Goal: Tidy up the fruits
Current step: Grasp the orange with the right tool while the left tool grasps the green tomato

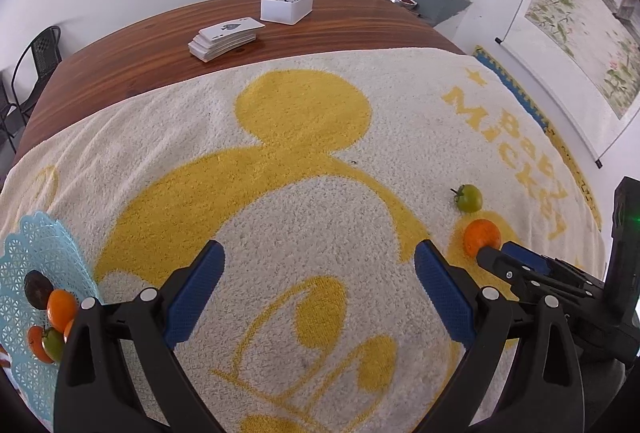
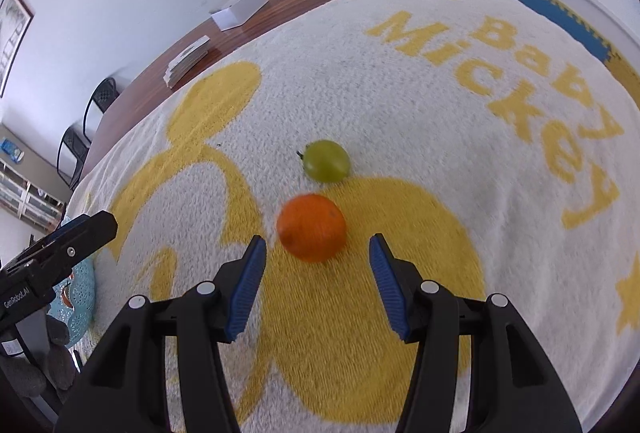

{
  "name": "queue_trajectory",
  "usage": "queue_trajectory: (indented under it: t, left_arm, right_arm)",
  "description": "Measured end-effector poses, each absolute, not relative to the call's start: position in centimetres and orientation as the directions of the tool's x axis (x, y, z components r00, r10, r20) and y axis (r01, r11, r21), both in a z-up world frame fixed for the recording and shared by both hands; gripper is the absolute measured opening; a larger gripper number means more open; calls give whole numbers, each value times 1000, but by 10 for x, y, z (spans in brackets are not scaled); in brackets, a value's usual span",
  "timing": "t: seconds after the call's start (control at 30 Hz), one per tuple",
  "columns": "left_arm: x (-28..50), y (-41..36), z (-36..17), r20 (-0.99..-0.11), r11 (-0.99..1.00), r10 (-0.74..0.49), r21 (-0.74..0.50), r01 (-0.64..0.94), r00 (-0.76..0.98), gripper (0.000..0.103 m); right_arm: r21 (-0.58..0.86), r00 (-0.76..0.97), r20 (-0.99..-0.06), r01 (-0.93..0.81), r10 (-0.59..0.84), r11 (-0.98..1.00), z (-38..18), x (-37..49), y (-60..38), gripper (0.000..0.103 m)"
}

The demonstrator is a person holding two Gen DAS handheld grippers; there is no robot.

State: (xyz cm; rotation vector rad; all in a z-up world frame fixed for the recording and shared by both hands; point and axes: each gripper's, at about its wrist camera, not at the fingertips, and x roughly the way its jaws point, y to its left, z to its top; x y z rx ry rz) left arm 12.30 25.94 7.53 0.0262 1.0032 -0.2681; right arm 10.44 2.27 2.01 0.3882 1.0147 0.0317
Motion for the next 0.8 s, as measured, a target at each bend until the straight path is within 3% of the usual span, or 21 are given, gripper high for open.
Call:
queue_trajectory:
  t: [0.17, 0.33, 0.67, 0.8]
  left_arm:
    - [132, 251, 73, -842, 968, -200, -92, 233, 501, 97]
    - [141, 234, 70, -846, 961, -211, -88, 261, 489, 97]
    - [151, 174, 60, -850, 918, -274, -92, 385, 451, 97]
    - [153, 145, 54, -850, 888, -304, -89, 452, 430, 88]
  right_arm:
    - [314, 524, -824, 108, 215, 943, 18, 118, 30, 53]
    - [282, 511, -836, 88, 200, 955, 13, 121, 31, 38]
    - [289, 540, -823, 125, 179, 949, 21, 103, 2, 37]
    - [276, 547, -824, 161, 147, 948, 21, 92, -13, 37]
